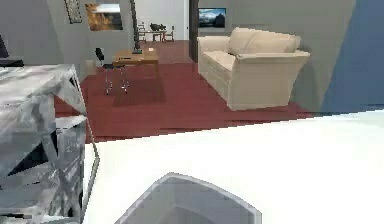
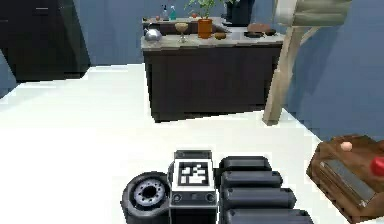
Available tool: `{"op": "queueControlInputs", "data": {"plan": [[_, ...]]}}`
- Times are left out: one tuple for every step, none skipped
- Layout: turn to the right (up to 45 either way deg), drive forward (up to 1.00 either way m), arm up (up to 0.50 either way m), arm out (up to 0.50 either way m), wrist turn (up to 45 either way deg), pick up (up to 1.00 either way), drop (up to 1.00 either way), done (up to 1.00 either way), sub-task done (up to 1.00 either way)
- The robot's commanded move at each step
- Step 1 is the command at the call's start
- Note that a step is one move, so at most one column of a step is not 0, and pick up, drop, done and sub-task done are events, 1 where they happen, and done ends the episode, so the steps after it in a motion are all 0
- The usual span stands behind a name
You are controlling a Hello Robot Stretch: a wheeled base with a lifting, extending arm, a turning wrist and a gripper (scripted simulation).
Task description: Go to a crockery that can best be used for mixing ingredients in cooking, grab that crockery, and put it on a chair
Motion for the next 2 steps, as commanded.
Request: {"op": "queueControlInputs", "data": {"plan": [[0.0,1.0,0.0,0.0,0.0,0.0,0.0,0.0,0.0],[0.0,1.0,0.0,0.0,0.0,0.0,0.0,0.0,0.0]]}}
